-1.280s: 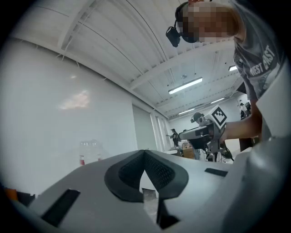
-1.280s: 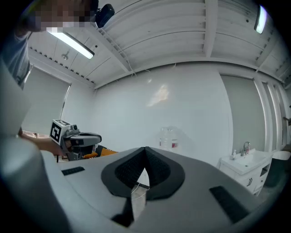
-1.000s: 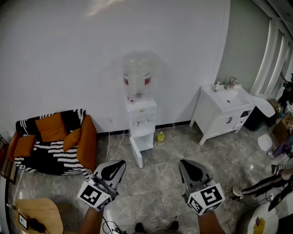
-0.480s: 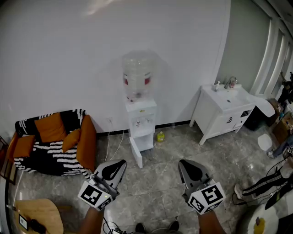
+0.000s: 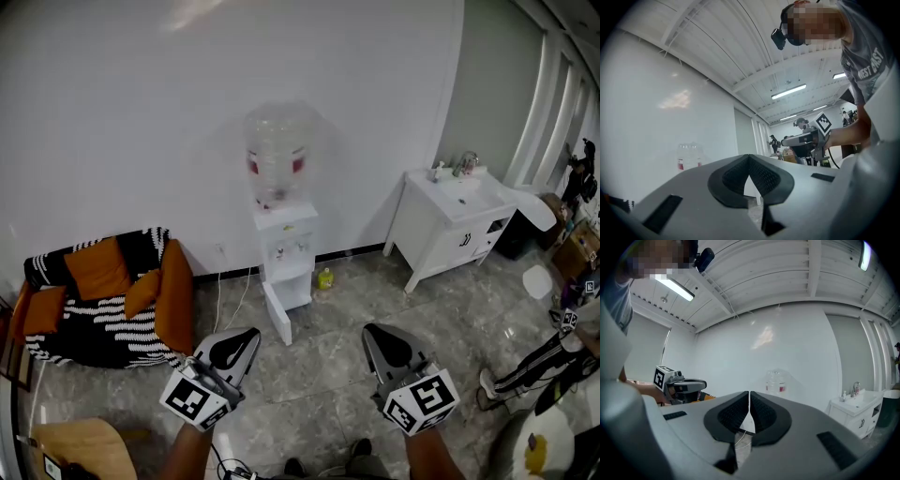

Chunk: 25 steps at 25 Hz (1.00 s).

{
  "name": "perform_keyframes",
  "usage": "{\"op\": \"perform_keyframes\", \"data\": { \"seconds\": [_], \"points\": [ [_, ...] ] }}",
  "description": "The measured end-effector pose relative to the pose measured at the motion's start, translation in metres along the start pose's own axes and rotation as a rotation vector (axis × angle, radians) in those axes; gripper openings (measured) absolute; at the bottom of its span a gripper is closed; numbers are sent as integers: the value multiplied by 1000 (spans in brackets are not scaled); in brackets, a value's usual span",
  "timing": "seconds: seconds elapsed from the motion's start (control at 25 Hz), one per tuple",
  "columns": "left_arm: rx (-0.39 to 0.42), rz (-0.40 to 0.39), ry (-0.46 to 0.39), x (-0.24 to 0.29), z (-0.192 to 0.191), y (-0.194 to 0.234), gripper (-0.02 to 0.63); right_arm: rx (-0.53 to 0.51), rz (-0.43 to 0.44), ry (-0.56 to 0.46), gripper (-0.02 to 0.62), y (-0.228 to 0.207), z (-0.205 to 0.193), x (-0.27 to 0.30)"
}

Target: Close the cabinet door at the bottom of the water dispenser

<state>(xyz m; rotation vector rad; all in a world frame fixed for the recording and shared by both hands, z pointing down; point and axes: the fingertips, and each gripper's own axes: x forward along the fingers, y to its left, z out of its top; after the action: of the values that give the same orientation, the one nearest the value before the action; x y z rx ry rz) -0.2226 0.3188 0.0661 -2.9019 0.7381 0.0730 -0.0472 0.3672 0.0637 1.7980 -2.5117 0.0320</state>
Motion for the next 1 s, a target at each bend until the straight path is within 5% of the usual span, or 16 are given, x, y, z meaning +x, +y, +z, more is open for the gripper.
{"op": "perform_keyframes", "data": {
  "seconds": [0.32, 1.0],
  "points": [
    [6, 12, 12, 31, -7, 0, 14, 3, 28, -7, 34, -32, -6, 13],
    [42, 188, 91, 132, -22, 2, 14, 62, 218, -16, 62, -146, -21, 64]
  ]
}}
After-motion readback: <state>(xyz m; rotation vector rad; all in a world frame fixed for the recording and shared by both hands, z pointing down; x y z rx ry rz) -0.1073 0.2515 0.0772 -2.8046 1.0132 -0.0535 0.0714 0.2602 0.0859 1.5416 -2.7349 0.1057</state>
